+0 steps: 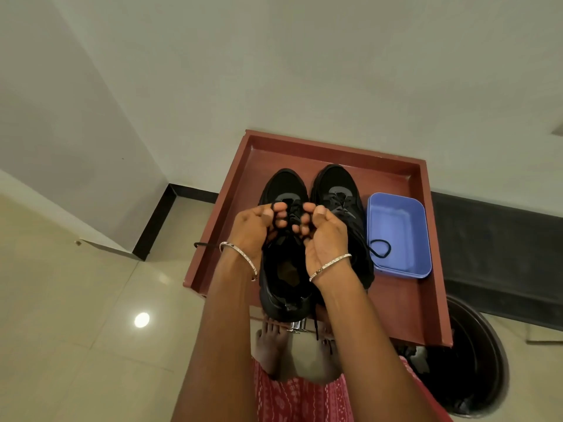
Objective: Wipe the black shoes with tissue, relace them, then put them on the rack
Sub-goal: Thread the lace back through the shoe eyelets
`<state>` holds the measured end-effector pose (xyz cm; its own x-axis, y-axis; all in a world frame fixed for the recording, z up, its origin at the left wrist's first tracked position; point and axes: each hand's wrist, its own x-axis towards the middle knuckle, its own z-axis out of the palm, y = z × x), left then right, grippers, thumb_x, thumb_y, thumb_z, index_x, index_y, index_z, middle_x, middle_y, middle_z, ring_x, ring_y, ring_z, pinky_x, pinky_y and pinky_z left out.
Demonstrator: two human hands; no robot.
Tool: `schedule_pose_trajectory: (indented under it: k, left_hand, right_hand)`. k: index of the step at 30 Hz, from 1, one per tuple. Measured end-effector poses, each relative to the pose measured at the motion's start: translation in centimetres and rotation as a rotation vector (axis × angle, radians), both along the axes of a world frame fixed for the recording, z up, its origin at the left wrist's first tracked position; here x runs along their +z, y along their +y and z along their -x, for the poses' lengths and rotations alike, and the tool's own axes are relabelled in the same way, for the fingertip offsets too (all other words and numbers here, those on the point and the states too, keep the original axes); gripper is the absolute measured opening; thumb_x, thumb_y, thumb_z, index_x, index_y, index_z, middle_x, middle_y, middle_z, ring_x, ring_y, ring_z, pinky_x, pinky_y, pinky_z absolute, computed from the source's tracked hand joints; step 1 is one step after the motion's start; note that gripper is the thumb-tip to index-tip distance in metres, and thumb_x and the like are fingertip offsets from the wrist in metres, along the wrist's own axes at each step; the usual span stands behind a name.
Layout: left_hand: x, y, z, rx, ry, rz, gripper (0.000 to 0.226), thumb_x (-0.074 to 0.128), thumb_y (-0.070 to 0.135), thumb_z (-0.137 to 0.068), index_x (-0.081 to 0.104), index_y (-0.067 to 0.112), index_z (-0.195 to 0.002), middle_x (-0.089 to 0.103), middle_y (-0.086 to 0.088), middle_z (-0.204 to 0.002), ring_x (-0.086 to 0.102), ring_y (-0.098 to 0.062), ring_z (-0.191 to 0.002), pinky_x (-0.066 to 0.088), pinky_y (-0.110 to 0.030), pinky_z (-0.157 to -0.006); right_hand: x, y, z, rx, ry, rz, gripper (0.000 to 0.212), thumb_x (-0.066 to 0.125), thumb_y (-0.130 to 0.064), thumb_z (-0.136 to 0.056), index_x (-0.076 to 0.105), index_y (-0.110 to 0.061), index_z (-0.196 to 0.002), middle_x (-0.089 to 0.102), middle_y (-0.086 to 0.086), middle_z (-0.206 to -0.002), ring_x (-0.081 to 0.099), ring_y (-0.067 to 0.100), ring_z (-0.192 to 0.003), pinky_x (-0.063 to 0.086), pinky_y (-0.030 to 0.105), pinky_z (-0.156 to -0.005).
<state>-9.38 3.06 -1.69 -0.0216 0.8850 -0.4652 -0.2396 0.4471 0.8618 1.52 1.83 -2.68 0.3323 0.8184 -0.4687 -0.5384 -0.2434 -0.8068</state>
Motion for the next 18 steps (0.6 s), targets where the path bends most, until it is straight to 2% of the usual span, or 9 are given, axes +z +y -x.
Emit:
schedule_pose_trajectory:
  k: [3,6,11,14,18]
  left_hand:
    - [0.0,-0.2,0.1,-0.1,0.063,-0.082,0.027,0.046,-0.001,-0.101,0.071,0.005,-0.107,0.07,-0.007,-0.09,0.064,-0.011,-0.078,0.057,-0.019,-0.075]
    - [0.0,-0.2,0.2,-0.058,0.062,-0.102,0.023,0.057,0.0,-0.096,0.07,0.002,-0.115,0.073,-0.008,-0.095,0.071,-0.008,-0.079,0.058,-0.018,-0.072]
    - [-0.1,-0.2,0.1,0.071,0.226,-0.079,0.009,0.074,0.011,-0.086,0.076,0.009,-0.095,0.073,0.0,-0.075,0.067,0.001,-0.058,0.051,-0.014,-0.052]
    - [-0.4,-0.3,-0.3,0.096,0.222,-0.049,0.012,0.075,0.014,-0.086,0.075,0.005,-0.094,0.075,0.0,-0.075,0.068,-0.001,-0.06,0.049,-0.015,-0.048]
    - [-0.5,-0.2,-0.5,0.117,0.176,0.019,0.021,0.074,0.016,-0.088,0.073,-0.002,-0.099,0.075,-0.006,-0.083,0.069,-0.008,-0.063,0.05,-0.015,-0.05]
  right_hand:
    - [0.2,0.2,-0.7,0.15,-0.039,-0.028,0.028,0.041,0.004,-0.104,0.068,0.001,-0.11,0.065,0.006,-0.079,0.056,0.01,-0.062,0.051,0.024,-0.07]
    - [0.0,0.2,-1.1,0.227,-0.097,-0.075,0.027,0.044,0.008,-0.101,0.067,0.0,-0.112,0.071,0.009,-0.086,0.064,0.01,-0.067,0.054,0.022,-0.072]
    - [-0.4,0.0,-1.2,0.138,-0.178,0.007,0.011,0.052,-0.001,-0.101,0.062,-0.001,-0.106,0.075,0.012,-0.089,0.067,0.009,-0.062,0.055,0.023,-0.064]
    - [-0.8,0.0,-0.8,0.058,-0.171,0.039,0.015,0.054,-0.003,-0.101,0.06,0.005,-0.112,0.075,0.011,-0.086,0.068,0.012,-0.063,0.057,0.026,-0.067]
    - [-1.0,-0.1,-0.5,0.029,-0.231,0.033,0.018,0.055,-0.004,-0.1,0.059,0.007,-0.113,0.074,0.009,-0.082,0.069,0.01,-0.061,0.058,0.021,-0.064]
